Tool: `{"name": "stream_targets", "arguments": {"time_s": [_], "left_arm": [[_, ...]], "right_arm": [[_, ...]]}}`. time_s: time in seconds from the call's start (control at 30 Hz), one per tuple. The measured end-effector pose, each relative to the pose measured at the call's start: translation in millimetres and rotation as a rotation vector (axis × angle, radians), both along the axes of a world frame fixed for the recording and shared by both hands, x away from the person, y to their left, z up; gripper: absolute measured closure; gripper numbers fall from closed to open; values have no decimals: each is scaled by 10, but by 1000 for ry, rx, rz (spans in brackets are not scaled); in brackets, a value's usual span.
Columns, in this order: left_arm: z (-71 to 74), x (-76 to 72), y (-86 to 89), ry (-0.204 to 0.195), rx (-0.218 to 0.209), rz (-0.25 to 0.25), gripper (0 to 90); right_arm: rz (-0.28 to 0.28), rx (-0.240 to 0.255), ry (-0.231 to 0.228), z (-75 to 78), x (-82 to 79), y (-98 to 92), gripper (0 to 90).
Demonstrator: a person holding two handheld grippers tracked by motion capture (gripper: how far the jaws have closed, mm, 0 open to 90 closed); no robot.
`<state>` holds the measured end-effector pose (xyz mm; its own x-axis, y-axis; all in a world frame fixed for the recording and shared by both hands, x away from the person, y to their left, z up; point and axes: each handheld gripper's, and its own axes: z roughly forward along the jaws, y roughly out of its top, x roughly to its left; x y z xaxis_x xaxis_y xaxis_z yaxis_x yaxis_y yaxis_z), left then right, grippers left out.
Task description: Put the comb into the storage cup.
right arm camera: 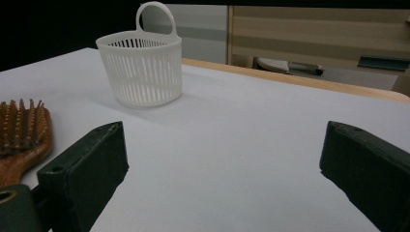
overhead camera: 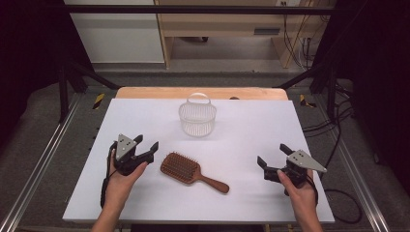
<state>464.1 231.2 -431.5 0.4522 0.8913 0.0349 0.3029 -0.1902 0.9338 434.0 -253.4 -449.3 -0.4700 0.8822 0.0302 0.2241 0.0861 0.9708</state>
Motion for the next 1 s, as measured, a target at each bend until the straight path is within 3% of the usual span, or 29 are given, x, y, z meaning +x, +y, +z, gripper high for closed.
{"name": "stream_targets", "arguments": {"time_s": [0.2,0.3,0.43,0.7,1.0], "left_arm": [[-93,-50,63,46,23,-17,612],[-140,-40,105,90,-3,-27,741],[-193,-26,106,124,20,-47,825],[-247,25,55,198,52,-82,899],[-282,52,-4,234,67,-101,900]], "right_arm": [[-6,-1,-1,-1,-6,-12,35],[-7,-5,4,-4,4,-5,37],[-4,-6,5,0,7,11,38],[-7,-14,8,-3,-4,-2,40],[-1,-31,26,-1,6,22,43]]}}
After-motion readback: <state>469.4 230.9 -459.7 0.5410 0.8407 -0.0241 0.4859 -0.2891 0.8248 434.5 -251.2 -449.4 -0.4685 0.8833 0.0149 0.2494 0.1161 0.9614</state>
